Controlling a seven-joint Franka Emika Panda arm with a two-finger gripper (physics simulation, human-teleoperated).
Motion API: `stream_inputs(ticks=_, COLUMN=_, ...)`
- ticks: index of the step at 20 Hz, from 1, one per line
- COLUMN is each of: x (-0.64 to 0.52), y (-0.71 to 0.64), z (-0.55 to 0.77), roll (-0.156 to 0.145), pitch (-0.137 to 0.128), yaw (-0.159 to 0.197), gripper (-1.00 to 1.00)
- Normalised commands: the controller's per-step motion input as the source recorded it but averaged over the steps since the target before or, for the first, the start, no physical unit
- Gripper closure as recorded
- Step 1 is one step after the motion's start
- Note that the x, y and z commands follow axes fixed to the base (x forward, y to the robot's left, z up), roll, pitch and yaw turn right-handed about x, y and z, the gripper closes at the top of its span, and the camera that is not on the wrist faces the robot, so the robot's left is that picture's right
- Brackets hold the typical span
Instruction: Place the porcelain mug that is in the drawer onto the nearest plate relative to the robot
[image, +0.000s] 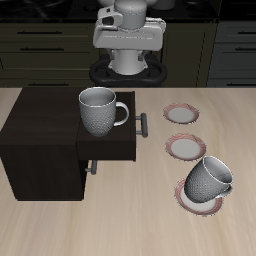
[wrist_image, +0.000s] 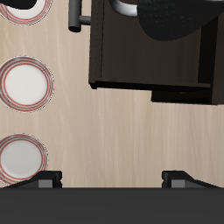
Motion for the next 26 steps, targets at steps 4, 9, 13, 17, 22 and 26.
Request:
stream_inputs(ticks=4, x=0.00, y=-0.01, z=0.01, roll=-0.001, pitch=-0.005, yaw=0.011, gripper=-1.00)
stream_inputs(ticks=9, x=-0.02, y=-0.01, z=0.09, roll=0.017, pitch=-0.009, yaw=0.034, gripper=-1.00)
stream_inputs(ticks=13, x=0.05, y=-0.04, z=0.42, roll=0.014, pitch=-0.006, yaw=0.032, gripper=-1.00)
stream_inputs(ticks=17, x=0.14, y=-0.02, z=0.38, roll=0.010, pitch=-0.018, yaw=0.016, gripper=-1.00)
stream_inputs(ticks=22, x=0.40, y=-0.21, z=0.34, roll=-0.059, pitch=-0.022, yaw=0.057, gripper=-1.00)
stream_inputs(ticks=26, x=0.48, y=-0.36, z=0.21, roll=-0.088, pitch=-0.012, yaw=0.008, gripper=-1.00)
